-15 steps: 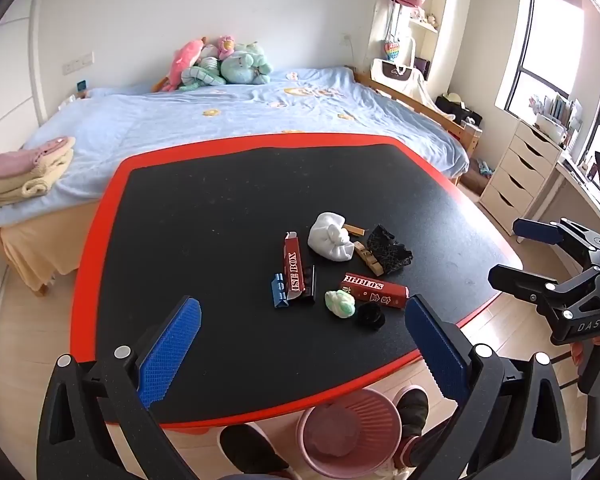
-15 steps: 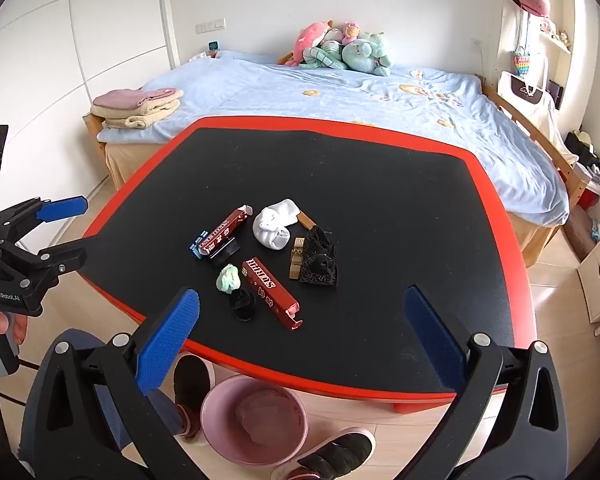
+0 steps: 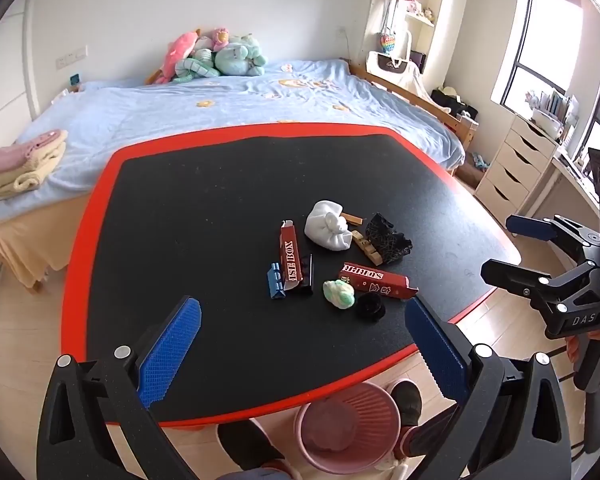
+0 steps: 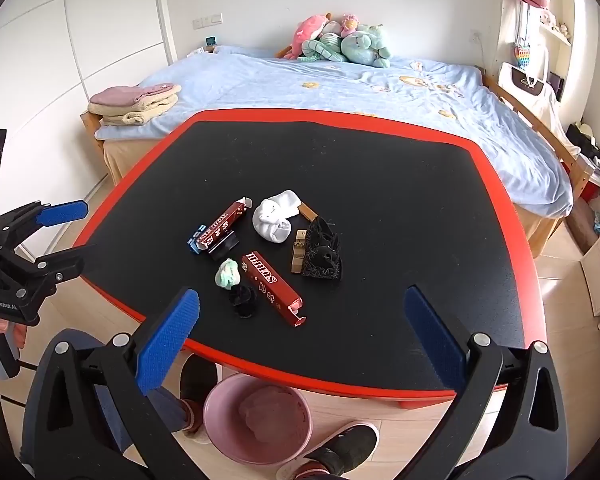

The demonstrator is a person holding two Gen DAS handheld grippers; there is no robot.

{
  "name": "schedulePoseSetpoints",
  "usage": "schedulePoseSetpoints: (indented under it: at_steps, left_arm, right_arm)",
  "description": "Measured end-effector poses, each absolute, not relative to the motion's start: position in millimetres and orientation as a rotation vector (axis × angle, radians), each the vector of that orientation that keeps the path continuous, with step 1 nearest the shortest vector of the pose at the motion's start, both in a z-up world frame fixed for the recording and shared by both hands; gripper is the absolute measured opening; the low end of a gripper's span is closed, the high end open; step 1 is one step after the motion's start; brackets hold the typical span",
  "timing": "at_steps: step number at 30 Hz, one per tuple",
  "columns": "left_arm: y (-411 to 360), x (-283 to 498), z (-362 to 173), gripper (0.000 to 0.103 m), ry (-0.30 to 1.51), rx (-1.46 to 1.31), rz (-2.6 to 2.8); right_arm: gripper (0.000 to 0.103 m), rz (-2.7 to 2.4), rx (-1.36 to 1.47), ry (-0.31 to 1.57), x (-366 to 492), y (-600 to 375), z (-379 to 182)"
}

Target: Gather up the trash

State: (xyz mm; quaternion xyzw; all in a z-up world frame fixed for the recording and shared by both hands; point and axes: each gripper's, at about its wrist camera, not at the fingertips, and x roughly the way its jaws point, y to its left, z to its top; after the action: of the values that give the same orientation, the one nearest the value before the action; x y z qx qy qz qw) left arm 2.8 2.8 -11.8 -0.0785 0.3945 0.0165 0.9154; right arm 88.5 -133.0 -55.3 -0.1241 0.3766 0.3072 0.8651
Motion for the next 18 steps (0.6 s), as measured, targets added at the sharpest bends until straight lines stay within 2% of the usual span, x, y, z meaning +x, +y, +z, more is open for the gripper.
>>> schedulePoseSetpoints:
  at_steps: [18]
  left_arm:
    - [0.4, 3.6, -12.7, 0.098, 0.805, -0.126, 0.053]
  right_arm:
    - [0.100, 0.642, -0.259, 0.791, 89.8, -137.8, -52.1]
